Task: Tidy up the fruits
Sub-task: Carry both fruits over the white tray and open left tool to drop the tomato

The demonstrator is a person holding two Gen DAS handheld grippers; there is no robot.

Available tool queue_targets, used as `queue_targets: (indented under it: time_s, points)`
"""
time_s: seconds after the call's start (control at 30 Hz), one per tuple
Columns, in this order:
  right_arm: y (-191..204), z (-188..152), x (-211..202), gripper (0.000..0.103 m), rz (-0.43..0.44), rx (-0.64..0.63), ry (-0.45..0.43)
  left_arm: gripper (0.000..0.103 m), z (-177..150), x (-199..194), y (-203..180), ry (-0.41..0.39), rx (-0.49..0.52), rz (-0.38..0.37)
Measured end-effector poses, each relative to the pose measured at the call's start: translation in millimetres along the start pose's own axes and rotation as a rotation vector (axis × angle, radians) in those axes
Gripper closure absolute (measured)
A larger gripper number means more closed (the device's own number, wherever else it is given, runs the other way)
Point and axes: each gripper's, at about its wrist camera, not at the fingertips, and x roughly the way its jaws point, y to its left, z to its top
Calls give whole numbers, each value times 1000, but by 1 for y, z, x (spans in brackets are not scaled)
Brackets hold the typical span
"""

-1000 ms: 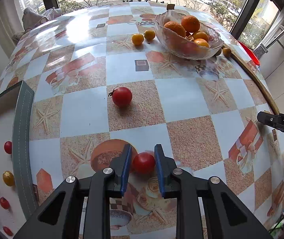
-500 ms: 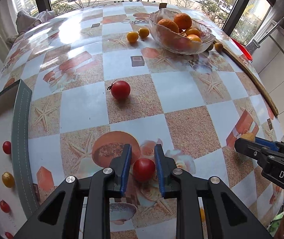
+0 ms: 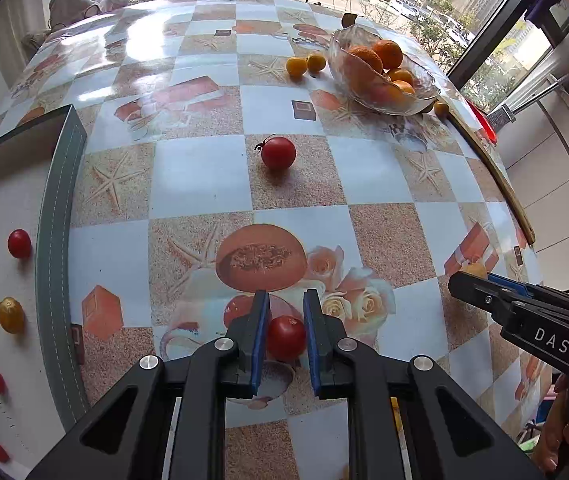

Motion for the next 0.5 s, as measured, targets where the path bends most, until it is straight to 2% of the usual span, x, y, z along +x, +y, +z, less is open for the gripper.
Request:
queue_targets:
  time_s: [0.27,0.5]
  points:
    - [26,-1,-2,73,22,-46,4,84,-7,-20,13,-20,-17,-4]
    - [56,2,-4,73,47,-101,7,84,-10,-49,37,-68,-56,8]
